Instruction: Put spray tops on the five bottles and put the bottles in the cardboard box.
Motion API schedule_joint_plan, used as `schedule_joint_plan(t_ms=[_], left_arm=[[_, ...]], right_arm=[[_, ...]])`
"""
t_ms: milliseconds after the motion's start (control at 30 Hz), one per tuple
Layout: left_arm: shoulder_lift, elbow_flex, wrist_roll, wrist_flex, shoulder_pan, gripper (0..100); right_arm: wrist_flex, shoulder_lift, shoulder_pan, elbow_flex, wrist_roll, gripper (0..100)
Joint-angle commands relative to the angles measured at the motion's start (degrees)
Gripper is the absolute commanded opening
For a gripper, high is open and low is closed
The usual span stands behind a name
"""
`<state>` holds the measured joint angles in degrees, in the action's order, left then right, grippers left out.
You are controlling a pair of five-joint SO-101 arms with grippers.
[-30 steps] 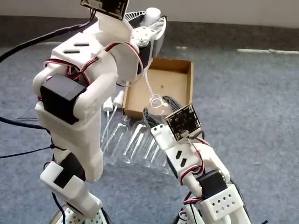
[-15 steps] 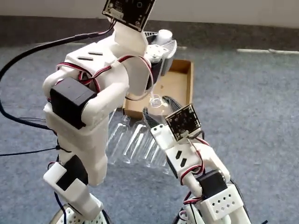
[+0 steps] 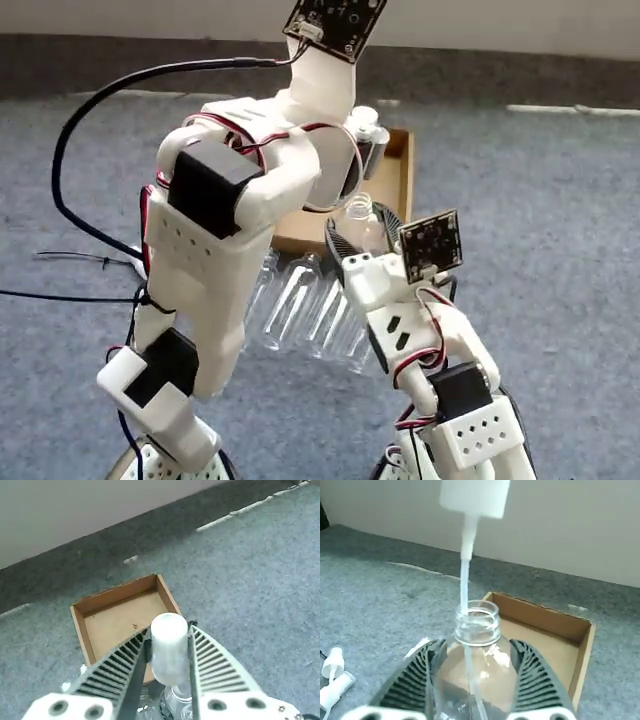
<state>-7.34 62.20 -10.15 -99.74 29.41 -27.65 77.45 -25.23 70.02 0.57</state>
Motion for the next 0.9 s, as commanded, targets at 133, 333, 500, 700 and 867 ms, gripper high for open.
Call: schedule_joint_plan(t_ms=[133, 333, 500, 700, 867], left_arm=[[0.31, -7.16, -0.26, 0.88, 2.33, 9], [3.12, -19.3, -0.26, 8.26, 2.07, 16], [9.27, -20.79, 3.87, 9.85, 1.27, 21], [16.31, -20.79, 6.68, 9.58, -4.97, 23], [20.0, -21.05, 10.46, 7.56, -12.79, 22]], right_arm=[[1.54, 1.01, 1.45, -2.86, -1.32, 0.4], [1.36, 1.01, 1.54, -4.0, -1.32, 0.4], [1.36, 1.01, 1.54, -3.74, -1.32, 0.4], [1.36, 1.01, 1.54, -3.65, -0.97, 0.4], [2.07, 0.48, 3.91, -4.18, -0.88, 0.4]])
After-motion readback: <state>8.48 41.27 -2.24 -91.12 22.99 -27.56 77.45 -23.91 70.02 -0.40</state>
